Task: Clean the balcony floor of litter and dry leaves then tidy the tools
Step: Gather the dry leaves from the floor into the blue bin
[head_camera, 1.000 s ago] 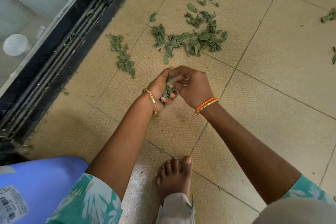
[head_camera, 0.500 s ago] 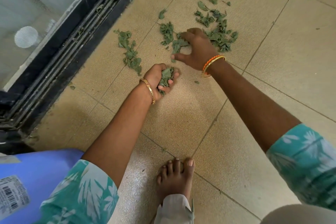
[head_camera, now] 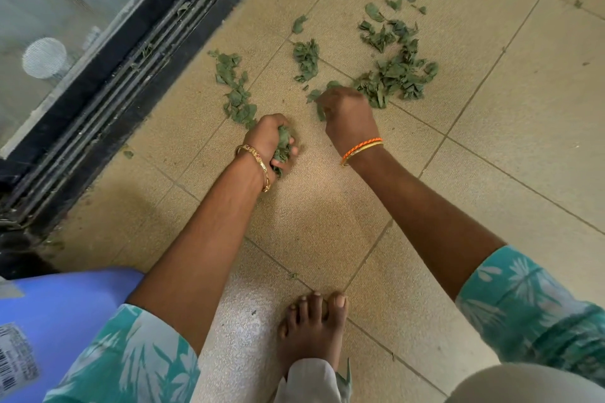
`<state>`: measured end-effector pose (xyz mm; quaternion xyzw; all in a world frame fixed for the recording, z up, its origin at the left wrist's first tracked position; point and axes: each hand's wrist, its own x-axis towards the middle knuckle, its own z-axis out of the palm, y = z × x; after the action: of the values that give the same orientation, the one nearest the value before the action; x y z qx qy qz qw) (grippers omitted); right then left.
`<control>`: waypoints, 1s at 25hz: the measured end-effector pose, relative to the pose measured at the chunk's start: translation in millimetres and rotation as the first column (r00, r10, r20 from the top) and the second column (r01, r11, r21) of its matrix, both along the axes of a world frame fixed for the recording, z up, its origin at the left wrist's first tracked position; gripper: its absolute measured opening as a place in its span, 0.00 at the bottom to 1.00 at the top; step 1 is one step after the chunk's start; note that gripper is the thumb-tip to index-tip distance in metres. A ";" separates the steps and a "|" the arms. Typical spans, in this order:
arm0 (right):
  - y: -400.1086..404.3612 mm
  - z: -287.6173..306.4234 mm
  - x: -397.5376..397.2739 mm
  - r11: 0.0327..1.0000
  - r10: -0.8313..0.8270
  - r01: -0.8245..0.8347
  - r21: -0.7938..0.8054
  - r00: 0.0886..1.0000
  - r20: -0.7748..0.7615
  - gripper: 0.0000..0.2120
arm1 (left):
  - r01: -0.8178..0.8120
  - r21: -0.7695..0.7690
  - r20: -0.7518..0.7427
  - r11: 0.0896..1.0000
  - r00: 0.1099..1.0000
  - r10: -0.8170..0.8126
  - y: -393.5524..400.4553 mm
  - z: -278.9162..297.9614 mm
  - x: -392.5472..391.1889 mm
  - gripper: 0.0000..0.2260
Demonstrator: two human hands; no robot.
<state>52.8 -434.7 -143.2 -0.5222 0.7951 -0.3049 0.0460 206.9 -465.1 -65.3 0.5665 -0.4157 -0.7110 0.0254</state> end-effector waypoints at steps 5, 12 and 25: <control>25.4 54.2 24.1 0.967 -0.017 0.206 -0.151 0.643 0.765 0.05 | -0.077 0.041 -0.195 0.996 0.977 0.084 -21.0 -23.7 -19.2 0.16; 29.2 41.0 48.4 0.985 -0.150 0.174 0.001 0.843 0.516 0.08 | 0.094 -0.227 0.070 0.969 0.994 -0.080 103.8 -90.3 66.3 0.15; -62.0 22.9 -37.5 0.865 0.254 -0.267 0.424 0.963 0.089 0.27 | -0.081 -0.287 0.065 0.954 0.992 0.104 98.8 -80.9 57.8 0.19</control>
<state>15.3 -496.7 -120.4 -0.5966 0.7644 -0.1196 0.2132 264.8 -366.2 -146.2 0.6038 -0.4871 -0.6188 0.1232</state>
